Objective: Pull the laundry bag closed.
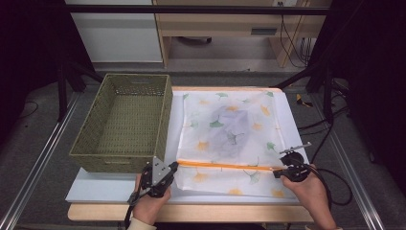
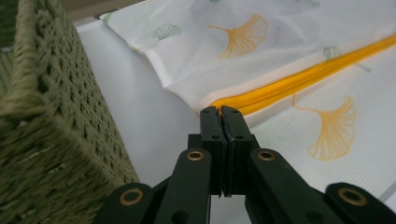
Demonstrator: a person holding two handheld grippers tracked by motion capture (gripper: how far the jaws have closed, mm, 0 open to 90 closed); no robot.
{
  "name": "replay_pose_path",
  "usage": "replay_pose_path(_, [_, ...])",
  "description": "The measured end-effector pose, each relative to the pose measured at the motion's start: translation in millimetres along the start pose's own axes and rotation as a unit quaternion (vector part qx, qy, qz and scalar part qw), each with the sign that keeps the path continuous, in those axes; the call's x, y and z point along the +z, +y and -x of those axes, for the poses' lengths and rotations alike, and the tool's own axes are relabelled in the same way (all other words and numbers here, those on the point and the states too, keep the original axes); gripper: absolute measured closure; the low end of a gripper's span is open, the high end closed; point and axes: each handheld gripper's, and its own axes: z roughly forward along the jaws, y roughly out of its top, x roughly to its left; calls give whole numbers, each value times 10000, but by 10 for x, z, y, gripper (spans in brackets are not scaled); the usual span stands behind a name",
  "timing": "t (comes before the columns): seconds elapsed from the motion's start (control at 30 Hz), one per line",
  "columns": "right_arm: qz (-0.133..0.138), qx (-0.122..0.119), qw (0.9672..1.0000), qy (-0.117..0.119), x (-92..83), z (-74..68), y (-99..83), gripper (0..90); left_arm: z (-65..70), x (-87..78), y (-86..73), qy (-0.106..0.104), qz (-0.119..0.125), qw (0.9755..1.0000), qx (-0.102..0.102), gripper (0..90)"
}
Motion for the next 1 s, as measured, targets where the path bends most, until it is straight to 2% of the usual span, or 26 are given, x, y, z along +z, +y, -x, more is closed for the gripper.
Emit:
replay_pose_path(0.1, [5,33,10000,-41,-7,18,-4,900,56,11,8,102,-64,9997,204,888])
replay_pose_path(0.13, [6,-15,10000,-58,2,30,-6,900,59,14,3,118,-64,9997,201,888])
replay_pose_path(0.3, [15,64,9999,-82,-3,79,-23,900,20,31,-22,136,-89,9998,139,888])
replay_pose_path(0.57, [34,208,9997,-141,-51,183,-69,900,38,34,-23,114,-104,9997,181,888])
replay_pose_path(0.87, [43,234,9996,-134,-64,199,-79,900,46,39,-25,128,-125,9996,201,888])
replay_pose_path(0.97, [3,243,9993,-294,-65,218,-85,900,32,37,-25,174,-133,9995,204,888])
replay_pose_path(1.0, [30,273,9993,-264,-67,233,-89,900,22,33,-26,165,-130,9996,183,888])
